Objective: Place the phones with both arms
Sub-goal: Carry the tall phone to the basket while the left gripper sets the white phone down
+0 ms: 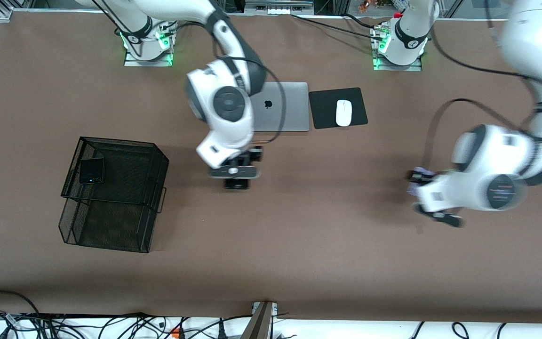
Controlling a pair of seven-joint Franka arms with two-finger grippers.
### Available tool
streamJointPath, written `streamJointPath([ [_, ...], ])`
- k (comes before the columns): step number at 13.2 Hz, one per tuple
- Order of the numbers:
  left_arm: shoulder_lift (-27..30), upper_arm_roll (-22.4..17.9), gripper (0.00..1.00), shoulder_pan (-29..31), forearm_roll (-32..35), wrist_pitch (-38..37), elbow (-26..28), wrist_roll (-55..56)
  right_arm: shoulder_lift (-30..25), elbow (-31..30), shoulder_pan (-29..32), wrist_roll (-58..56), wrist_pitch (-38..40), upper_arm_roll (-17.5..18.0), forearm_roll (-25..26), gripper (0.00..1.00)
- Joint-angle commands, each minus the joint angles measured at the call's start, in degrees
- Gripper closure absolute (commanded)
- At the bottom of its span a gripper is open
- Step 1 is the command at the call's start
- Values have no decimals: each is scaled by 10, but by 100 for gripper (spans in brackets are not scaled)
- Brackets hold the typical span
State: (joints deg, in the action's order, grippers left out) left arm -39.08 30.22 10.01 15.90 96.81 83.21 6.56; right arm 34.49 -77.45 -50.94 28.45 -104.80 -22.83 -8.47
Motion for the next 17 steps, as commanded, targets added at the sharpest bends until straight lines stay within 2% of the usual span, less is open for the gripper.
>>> streamJointPath([
  [1,-42,-10,89,-94,-35,36,-23,120,-67,-69,8,-85,31,-57,-1,100],
  [3,-58,-10,89,-128,-60,141,-17,134,-108,-135,8,-163,23,-111,-1,100],
  [6,-110,-10,87,-186,-114,293,-13,151,-130,-197,11,-253,-7,-184,-9,100],
  [7,-120,-10,86,-204,-121,326,-12,173,-130,-222,18,-281,-30,-198,-33,100],
  [9,-140,-10,84,-232,-122,345,-13,201,-116,-248,45,-313,-68,-201,-66,100],
  [10,-144,-10,74,-240,-123,344,-12,205,-102,-252,45,-313,-80,-201,-74,100],
  [11,-143,-10,10,-249,-123,342,-9,215,-88,-252,46,-313,-85,-201,-86,100],
  [12,-138,-11,0,-250,-117,340,-5,225,-73,-252,46,-313,-85,-201,-102,100],
  [14,-127,-12,0,-244,-117,327,-6,231,-51,-252,47,-313,-91,-201,-115,100],
  [15,-113,-16,0,-239,-116,292,-9,231,-49,-249,49,-311,-89,-201,-122,65],
  [16,-91,-27,0,-226,-114,245,-13,230,-49,-244,56,-313,-84,-200,-126,1],
  [17,-58,-38,0,-207,-109,199,-13,227,-50,-239,61,-314,-81,-200,-127,0],
])
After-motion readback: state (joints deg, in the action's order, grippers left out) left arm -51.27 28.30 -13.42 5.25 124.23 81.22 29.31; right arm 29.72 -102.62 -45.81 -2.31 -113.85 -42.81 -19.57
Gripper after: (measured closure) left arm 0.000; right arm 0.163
